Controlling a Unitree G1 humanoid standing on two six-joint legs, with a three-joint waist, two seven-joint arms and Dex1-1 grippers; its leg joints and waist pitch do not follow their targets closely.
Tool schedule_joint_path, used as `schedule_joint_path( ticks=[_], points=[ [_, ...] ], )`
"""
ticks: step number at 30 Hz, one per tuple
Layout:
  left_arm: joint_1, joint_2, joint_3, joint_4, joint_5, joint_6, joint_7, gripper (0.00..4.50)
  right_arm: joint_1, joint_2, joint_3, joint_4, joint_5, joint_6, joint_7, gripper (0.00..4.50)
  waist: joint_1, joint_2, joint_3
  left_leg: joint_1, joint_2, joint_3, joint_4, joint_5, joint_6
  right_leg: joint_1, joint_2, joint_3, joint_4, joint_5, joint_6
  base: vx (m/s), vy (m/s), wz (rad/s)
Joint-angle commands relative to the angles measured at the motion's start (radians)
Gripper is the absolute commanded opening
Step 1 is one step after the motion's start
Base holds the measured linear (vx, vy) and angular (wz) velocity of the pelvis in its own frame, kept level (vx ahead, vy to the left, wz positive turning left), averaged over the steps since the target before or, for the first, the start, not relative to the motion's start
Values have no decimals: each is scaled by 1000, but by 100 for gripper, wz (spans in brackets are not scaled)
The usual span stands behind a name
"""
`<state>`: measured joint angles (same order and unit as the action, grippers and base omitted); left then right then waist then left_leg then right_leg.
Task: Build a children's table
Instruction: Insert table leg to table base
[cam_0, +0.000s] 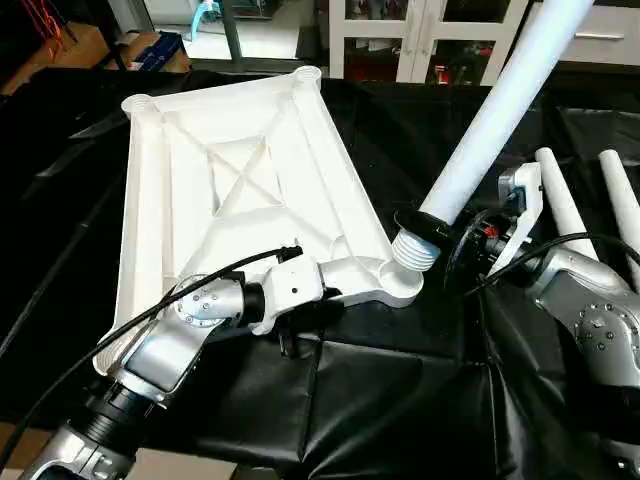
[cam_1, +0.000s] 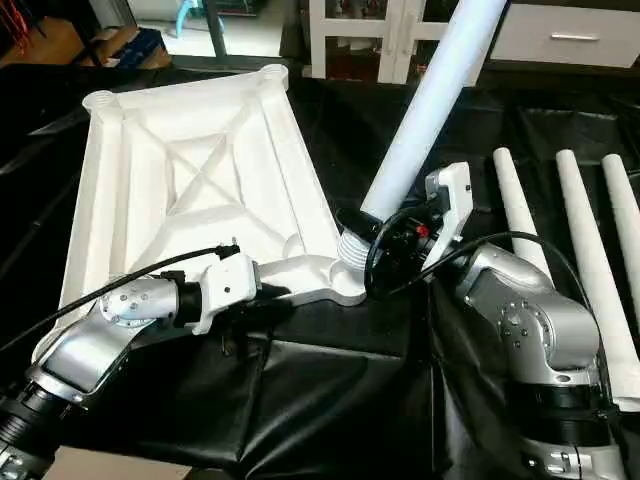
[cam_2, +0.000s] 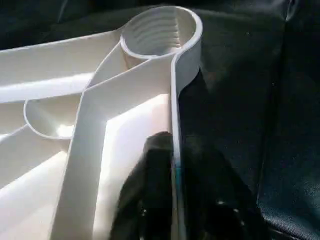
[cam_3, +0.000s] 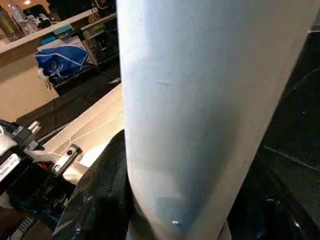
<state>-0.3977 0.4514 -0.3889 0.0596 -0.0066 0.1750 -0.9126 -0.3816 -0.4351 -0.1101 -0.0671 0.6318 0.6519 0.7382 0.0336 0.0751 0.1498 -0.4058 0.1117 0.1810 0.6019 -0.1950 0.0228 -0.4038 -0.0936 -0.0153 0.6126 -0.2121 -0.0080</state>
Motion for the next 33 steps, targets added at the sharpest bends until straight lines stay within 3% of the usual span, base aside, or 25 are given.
schedule_joint_path(
  ticks=[1,19,20,26,33],
  points=[
    [12,12,-4,14,7,19,-9,102,-1,-4,6,-13,-7,-18,8,191,0,-19,-68,31,106,-43,-77,-39,130,39,-69,33,-53,25,-306,0,0,0],
    [12,38,-10,27,24,33,-36,106,3,-1,12,-18,-17,-25,12,191,-2,-15,-67,32,106,-43,-79,-46,125,39,-69,33,-53,39,-308,0,0,0],
    [11,38,-12,32,29,32,-34,78,2,-1,13,-18,-18,-26,12,191,-2,-14,-66,32,107,-43,-80,-52,123,38,-68,33,-54,31,-307,0,0,0],
    [0,48,-27,51,60,43,-31,29,-6,-11,49,-12,-57,-44,27,191,-4,-14,-61,31,107,-43,-84,-84,108,37,-68,34,-58,-1,-301,0,0,0],
    [3,57,-46,51,74,48,-44,4,-23,-7,71,1,-76,-54,29,191,-4,-10,-53,33,109,-46,-92,-130,77,34,-69,38,-63,-31,-290,0,0,0]
  ],
)
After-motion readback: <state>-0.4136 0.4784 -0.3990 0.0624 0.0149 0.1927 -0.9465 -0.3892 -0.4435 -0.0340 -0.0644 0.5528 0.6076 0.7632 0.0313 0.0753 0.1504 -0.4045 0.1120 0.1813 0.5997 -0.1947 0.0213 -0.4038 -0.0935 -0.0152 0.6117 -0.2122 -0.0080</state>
